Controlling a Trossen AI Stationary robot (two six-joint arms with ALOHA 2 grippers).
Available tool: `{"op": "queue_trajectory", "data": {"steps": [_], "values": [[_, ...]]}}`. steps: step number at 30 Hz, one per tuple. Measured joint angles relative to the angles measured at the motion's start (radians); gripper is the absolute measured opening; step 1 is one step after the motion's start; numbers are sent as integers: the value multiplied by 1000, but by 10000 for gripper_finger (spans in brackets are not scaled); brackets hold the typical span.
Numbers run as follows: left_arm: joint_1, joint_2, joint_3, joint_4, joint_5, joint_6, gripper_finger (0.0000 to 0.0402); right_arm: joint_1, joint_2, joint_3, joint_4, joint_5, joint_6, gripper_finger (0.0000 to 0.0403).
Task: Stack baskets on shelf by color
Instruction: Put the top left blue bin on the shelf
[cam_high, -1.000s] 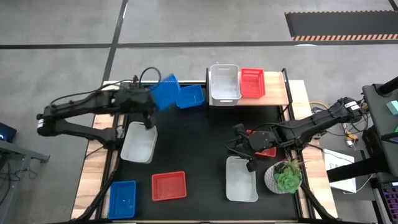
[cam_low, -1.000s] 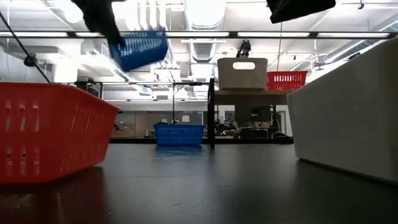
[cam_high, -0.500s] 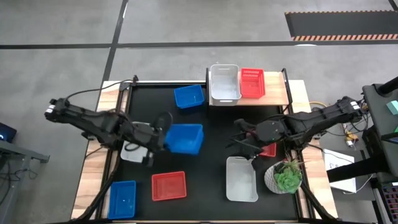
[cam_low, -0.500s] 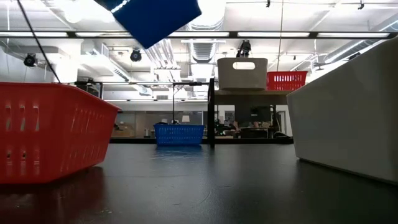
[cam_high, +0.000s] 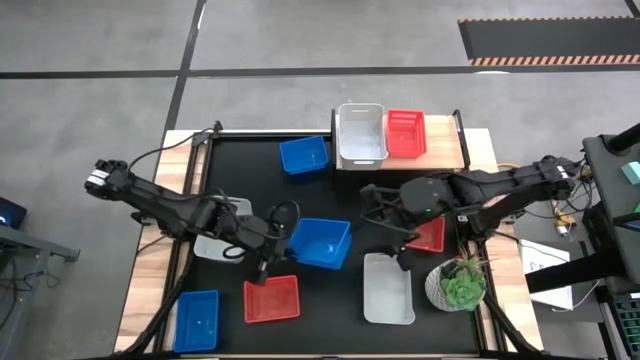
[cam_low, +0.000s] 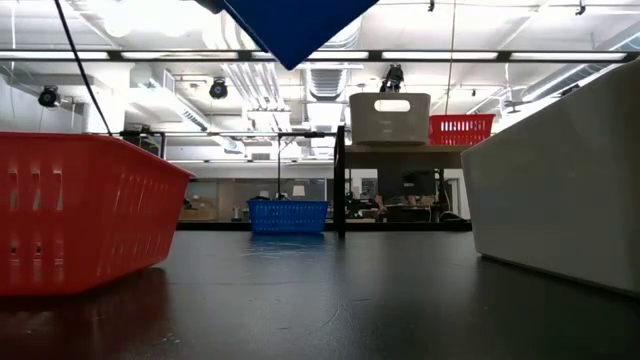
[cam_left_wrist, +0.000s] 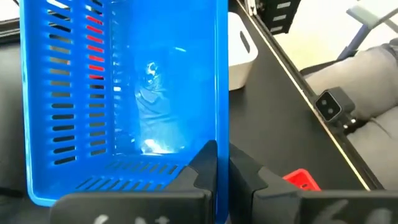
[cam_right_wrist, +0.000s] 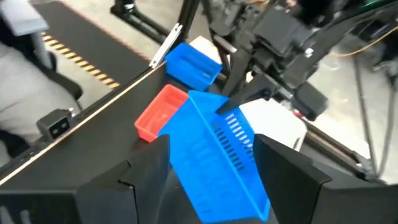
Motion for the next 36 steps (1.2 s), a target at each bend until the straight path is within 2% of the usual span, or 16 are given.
{"op": "queue_trajectory", "data": {"steps": [12, 19, 26, 31, 36], "values": [[0, 14, 4, 35, 12, 158, 0, -72, 202, 176, -173, -204, 1, 224], [8, 14, 5, 35, 16, 233, 0, -75, 332, 319, -355, -296, -5, 208], [8, 14, -11, 29, 15, 280, 0, -75, 456, 495, -496, -372, -15, 150], [8, 14, -19, 28, 15, 282, 0, -74, 528, 592, -592, -375, -51, 84], [8, 11, -19, 22, 14, 290, 1, -74, 554, 621, -634, -383, -85, 18]]}}
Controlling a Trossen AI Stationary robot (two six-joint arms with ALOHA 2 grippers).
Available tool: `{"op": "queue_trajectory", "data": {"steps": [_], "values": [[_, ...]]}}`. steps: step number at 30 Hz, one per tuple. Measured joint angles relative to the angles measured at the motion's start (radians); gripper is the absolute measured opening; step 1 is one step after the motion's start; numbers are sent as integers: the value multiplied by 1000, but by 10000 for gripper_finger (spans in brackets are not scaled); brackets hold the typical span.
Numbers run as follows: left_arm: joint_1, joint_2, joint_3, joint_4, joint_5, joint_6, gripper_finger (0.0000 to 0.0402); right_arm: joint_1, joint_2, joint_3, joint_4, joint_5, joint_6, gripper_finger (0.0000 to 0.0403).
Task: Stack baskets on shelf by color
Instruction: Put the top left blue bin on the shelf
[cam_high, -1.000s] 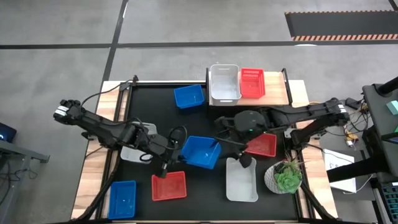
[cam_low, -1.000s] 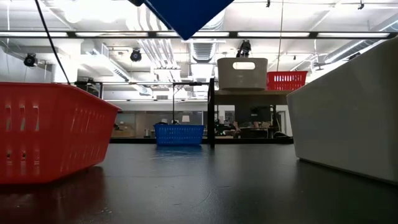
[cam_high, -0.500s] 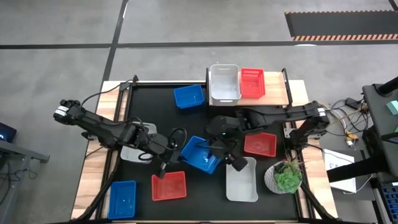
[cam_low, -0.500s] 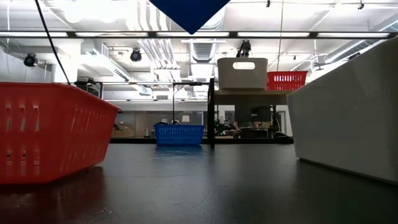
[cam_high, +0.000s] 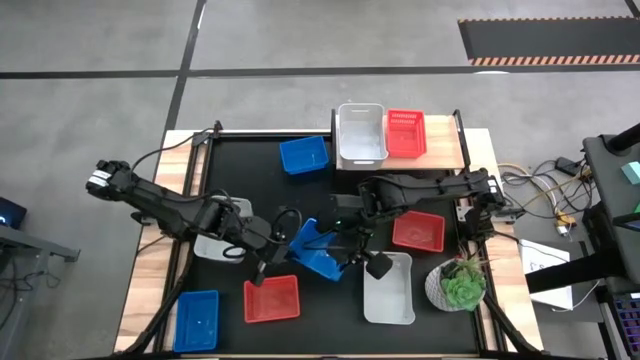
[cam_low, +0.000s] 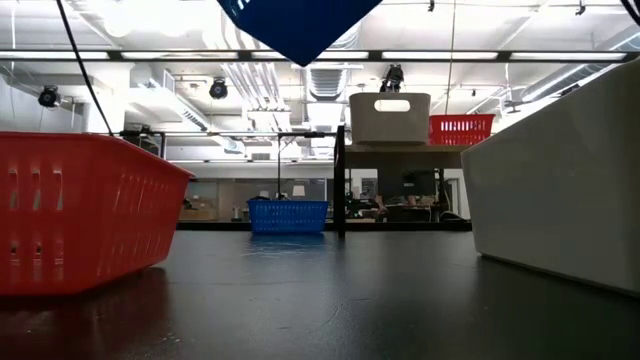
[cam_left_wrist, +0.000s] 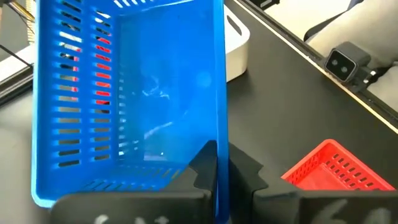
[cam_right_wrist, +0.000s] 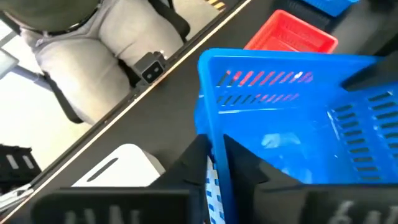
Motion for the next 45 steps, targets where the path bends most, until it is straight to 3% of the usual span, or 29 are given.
{"op": "queue_trajectory", "data": {"steps": [3, 12, 19, 27, 33, 45], "values": [[0, -4, 2, -2, -3, 1, 21, 0, 1, -3, -4, 5, -10, 12], [0, -41, 6, 4, -3, 52, 132, -1, -16, -3, -47, 13, -10, 9], [1, -143, 6, 31, -116, 150, 157, -1, -59, -3, -82, 41, -28, 8], [2, -277, 1, 190, -166, 301, 158, -10, -196, -9, -169, 273, -55, 8], [2, -317, -2, 281, -164, 304, 158, -79, -354, -51, -160, 358, -5, 8], [1, -291, -30, 303, -160, 285, 158, -199, -666, -320, -139, 719, 146, 8]]}}
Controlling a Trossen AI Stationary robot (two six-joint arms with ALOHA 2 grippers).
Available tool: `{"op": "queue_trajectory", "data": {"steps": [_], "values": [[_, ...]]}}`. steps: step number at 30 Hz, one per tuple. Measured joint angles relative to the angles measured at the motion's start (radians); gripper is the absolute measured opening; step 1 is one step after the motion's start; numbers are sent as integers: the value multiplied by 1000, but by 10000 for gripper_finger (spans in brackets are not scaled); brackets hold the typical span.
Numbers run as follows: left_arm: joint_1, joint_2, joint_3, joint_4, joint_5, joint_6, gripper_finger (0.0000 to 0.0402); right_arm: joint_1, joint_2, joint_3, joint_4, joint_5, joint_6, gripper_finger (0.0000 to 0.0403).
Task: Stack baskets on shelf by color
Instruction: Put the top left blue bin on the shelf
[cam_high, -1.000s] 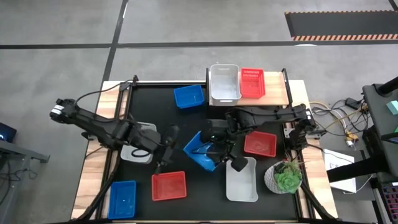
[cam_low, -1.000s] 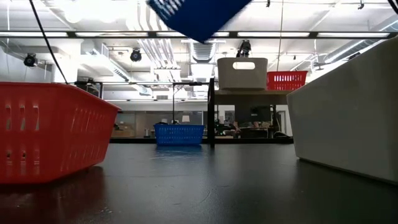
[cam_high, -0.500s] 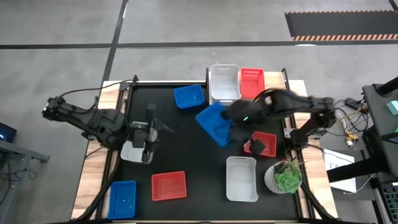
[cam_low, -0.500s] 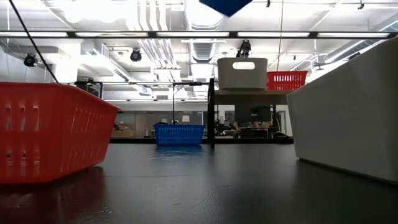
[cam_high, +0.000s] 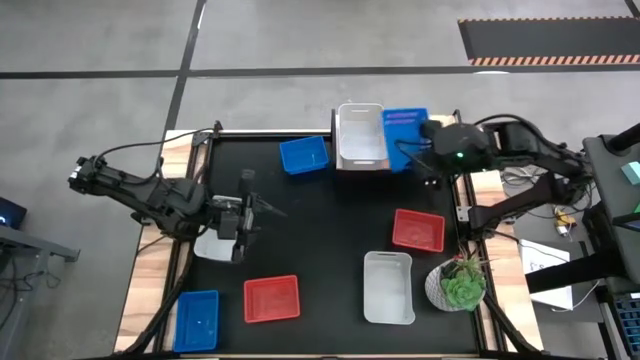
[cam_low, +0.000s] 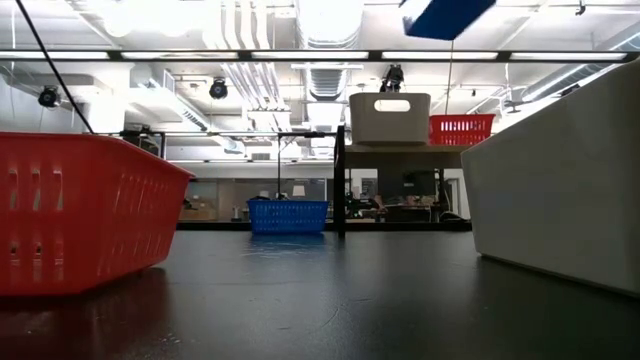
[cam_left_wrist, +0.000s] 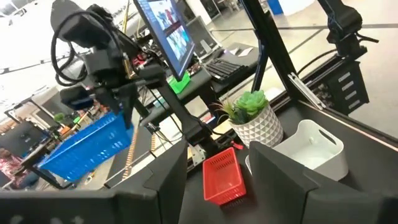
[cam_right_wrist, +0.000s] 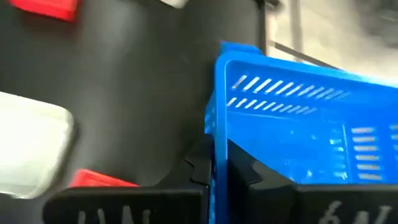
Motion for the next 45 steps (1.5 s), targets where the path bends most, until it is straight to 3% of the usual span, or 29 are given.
{"op": "queue_trajectory", "data": {"steps": [3, 5, 20, 35, 45], "values": [[0, 1, 0, -1, 0, 1, 158, -21, -67, -72, 0, 108, 24, 8], [0, 0, 0, 0, 0, 1, 158, -38, -108, -117, -1, 125, 42, 8], [0, -15, -8, -4, 2, -1, 158, -69, -271, -315, -140, -10, 388, 8], [0, -15, -101, 8, 3, -53, 158, -69, -381, -544, -139, -28, 386, 8], [0, -22, -309, 302, 3, -60, 158, -69, -418, -689, -78, -27, 328, 8]]}}
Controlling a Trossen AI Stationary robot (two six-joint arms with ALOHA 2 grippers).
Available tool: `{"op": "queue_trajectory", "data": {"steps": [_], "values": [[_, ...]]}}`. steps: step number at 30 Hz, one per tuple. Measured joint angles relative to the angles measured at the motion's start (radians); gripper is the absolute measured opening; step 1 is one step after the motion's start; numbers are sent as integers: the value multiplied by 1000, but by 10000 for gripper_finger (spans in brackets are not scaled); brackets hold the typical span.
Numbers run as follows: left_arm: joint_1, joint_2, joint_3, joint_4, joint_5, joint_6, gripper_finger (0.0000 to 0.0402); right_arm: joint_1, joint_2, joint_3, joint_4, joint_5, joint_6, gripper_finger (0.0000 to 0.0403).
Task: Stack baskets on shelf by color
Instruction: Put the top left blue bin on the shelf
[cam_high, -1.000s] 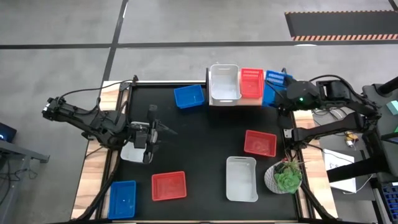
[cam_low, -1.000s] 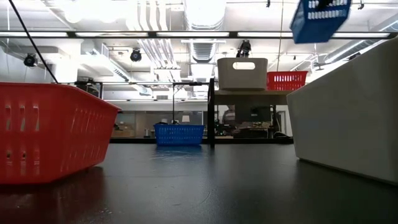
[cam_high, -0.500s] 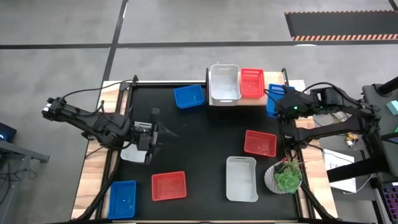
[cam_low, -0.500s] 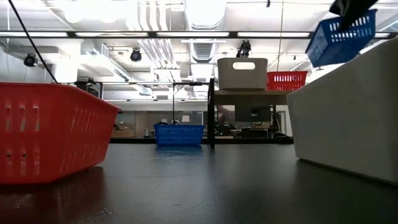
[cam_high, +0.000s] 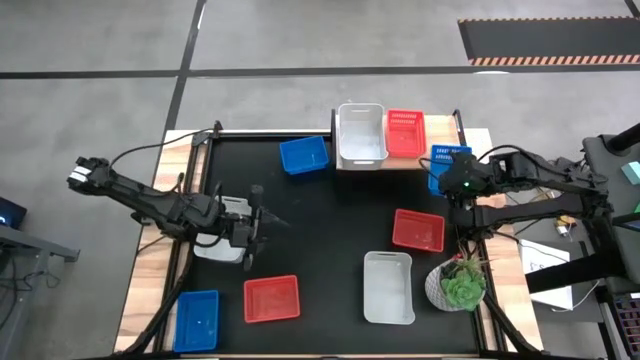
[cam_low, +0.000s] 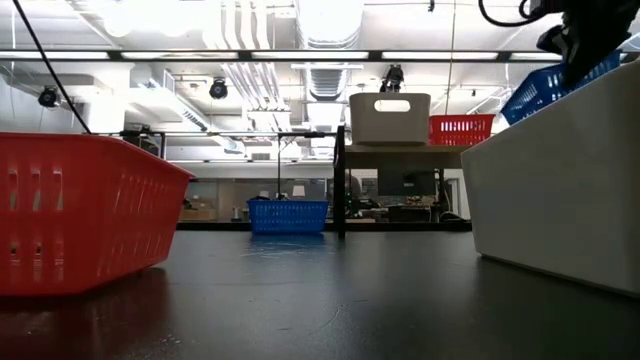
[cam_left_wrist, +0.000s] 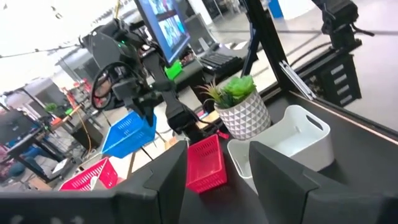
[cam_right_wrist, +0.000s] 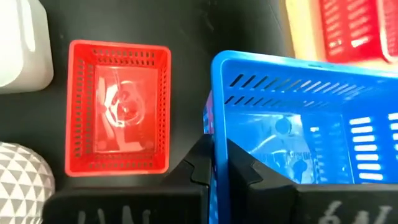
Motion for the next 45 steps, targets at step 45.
{"op": "queue_trajectory", "data": {"steps": [45], "values": [[0, -6, -111, 356, 0, 62, 158, 0, -4, -63, 54, 125, 3, 23]]}}
